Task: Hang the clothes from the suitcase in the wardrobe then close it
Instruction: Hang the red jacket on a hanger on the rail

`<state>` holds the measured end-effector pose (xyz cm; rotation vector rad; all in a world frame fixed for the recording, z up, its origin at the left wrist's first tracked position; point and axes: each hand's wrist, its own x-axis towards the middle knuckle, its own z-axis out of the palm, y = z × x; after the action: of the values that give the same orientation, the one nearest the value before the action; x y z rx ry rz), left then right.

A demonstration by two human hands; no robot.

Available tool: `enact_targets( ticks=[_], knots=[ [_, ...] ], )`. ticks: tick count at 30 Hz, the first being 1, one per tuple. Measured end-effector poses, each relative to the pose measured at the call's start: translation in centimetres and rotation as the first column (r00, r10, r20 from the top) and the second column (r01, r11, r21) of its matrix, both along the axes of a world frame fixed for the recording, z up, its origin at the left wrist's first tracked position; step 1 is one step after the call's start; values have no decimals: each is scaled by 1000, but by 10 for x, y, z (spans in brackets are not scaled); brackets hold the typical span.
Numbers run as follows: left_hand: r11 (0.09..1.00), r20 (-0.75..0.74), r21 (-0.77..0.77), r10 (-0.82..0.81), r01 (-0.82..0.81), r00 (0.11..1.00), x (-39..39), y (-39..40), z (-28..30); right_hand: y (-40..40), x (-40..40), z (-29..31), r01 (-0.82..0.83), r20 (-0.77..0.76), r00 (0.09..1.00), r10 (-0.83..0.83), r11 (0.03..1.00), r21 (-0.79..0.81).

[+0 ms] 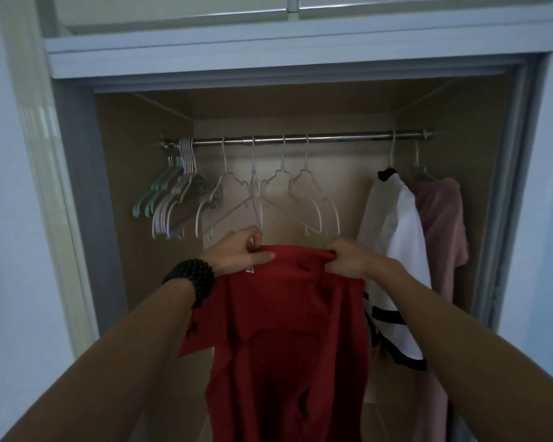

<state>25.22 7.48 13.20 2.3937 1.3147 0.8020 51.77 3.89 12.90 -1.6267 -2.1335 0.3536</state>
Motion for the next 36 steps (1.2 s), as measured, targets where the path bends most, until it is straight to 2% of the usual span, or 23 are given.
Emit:
enact_targets(
  ticks=[2, 5, 8, 10, 11, 13, 14, 16, 19, 22, 26, 30, 33, 36],
  knots=[
    [1000, -48, -31, 0, -1, 999, -1, 5, -4, 0, 14, -1, 48, -45, 998, -50, 998, -41],
    [999, -6, -41, -12, 11, 1000, 4, 10, -12, 4, 31, -7, 178, -293, 939, -181, 983, -36],
    [997, 30, -75, -32, 34, 999, 15, 12, -16, 14, 34, -8, 253, -531, 817, -226, 967, -21],
    [991, 54, -124, -51, 57, 997, 19, 11, -16, 27, 32, -7, 339, -625, 725, -289, 940, -42],
    [983, 107, -163, -64, 81, 992, 19, 11, -15, 35, 31, -6, 386, -625, 718, -306, 923, -9],
    [955, 239, -254, -89, 151, 967, 16, 9, -12, 47, 25, -2, 432, -506, 794, -337, 898, 80],
    [942, 281, -281, -105, 186, 954, 14, 8, -11, 52, 21, -1, 429, -431, 834, -344, 896, 116],
    [933, 311, -283, -131, 224, 941, 12, 9, -10, 62, 11, 2, 391, -387, 871, -302, 904, 175],
    [940, 318, -251, -145, 230, 937, 5, 16, -12, 76, -4, 0, 356, -444, 873, -201, 886, 297],
    [923, 384, -297, -120, 246, 915, 3, 15, -10, 67, -12, 2, 313, -481, 868, -120, 885, 344],
    [894, 522, -315, -117, 318, 845, 15, 15, -3, 48, -16, 6, 33, -612, 787, 77, 985, 167],
    [933, 575, -210, -123, 292, 809, 56, 17, 18, 41, -10, -3, -2, -591, 797, 125, 979, 204],
    [985, 550, -76, -89, 156, 831, 89, 29, 33, 39, -7, -7, 27, -540, 833, 121, 965, 259],
    [998, 503, -4, -50, 60, 863, 106, 43, 41, 38, -3, -6, 17, -488, 865, 117, 965, 262]
  ],
)
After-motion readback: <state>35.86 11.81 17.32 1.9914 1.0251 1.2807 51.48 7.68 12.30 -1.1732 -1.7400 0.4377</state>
